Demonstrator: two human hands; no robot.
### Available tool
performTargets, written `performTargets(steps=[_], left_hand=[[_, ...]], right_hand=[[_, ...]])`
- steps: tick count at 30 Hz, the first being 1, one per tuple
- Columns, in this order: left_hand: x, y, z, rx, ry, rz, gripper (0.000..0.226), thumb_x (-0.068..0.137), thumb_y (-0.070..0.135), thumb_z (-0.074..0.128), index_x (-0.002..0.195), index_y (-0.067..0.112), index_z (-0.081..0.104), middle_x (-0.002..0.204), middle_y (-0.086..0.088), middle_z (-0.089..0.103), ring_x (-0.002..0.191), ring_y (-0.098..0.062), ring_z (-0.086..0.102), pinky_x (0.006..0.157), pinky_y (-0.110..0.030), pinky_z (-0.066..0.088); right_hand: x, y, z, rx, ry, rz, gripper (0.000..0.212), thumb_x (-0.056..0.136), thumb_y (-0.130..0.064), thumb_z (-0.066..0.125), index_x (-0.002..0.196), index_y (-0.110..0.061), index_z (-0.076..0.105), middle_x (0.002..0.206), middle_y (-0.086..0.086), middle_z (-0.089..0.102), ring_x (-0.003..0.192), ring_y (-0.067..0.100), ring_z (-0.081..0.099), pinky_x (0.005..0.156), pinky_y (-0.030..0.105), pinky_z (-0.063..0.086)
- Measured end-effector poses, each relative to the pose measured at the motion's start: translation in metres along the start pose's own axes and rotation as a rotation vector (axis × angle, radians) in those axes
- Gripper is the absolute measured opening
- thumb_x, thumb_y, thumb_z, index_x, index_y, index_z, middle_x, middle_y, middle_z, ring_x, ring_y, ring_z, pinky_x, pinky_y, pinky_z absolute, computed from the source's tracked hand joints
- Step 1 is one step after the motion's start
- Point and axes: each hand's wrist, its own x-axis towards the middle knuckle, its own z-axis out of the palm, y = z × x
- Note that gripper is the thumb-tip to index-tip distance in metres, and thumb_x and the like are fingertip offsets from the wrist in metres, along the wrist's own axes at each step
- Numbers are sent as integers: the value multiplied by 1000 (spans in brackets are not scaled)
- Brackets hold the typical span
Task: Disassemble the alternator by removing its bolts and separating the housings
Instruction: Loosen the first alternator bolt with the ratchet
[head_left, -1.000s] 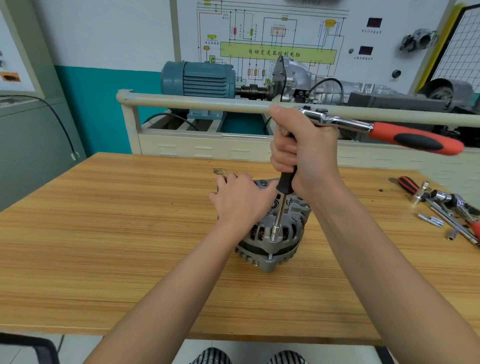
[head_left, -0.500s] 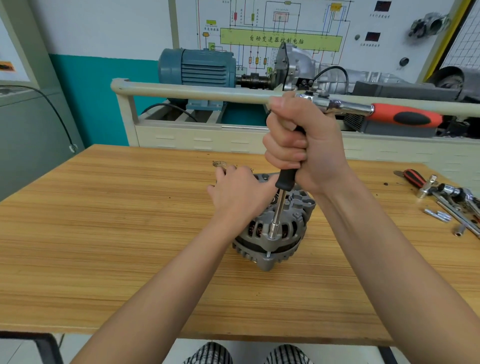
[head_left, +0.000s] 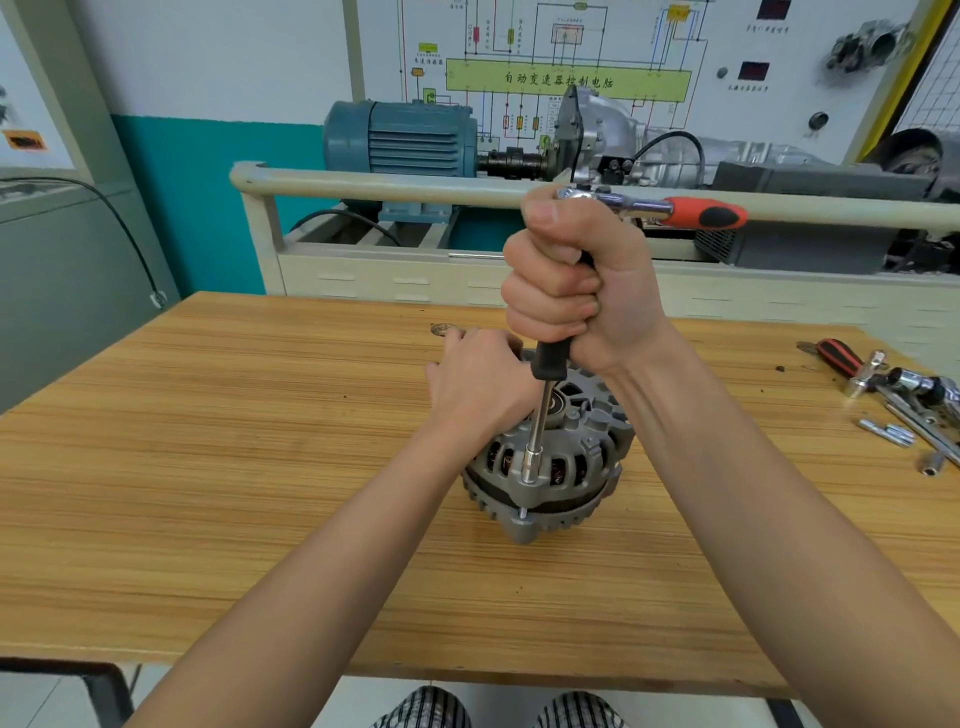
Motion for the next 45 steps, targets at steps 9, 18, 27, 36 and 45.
performTargets(steps=[9, 18, 27, 36, 45], left_hand=[[10, -6, 5, -9, -30, 46, 33, 86, 55, 48, 83, 23, 56, 99, 0, 57, 116, -26, 42, 89, -50, 44], [-2, 6, -1, -30, -48, -90, 72, 39, 65, 8, 79, 21, 49, 97, -2, 53, 123, -25, 36, 85, -43, 29], [-1, 4, 12, 87, 27, -163, 75, 74, 68, 35, 116, 13, 64, 134, -10, 52, 133, -32, 32, 102, -58, 31], [-2, 6, 18, 142, 88, -179, 72, 80, 66, 37, 118, 11, 62, 132, -12, 53, 128, -32, 34, 95, -52, 32], [-4, 8, 16, 138, 90, -192, 65, 83, 62, 39, 114, 10, 61, 128, -12, 54, 125, -31, 35, 92, -49, 31]], right_hand=[[3, -2, 1, -34, 132, 20, 41, 85, -9, 55, 46, -18, 47, 38, -7, 22, 28, 2, 22, 33, 7, 20], [-15, 3, 29, -378, 646, -199, 43, 87, -18, 61, 50, -15, 38, 39, -6, 29, 31, 8, 24, 35, 16, 22], [-9, -27, 45, -471, 834, -377, 34, 91, -14, 61, 65, -18, 39, 42, -9, 32, 35, 8, 23, 36, 17, 22], [-20, -6, 40, -384, 1074, -308, 52, 89, -13, 61, 43, -23, 39, 42, -7, 30, 37, 9, 21, 39, 19, 18], [-16, 0, 42, -509, 1173, -440, 34, 88, -10, 62, 62, -14, 41, 50, -2, 39, 39, 9, 30, 40, 20, 26]])
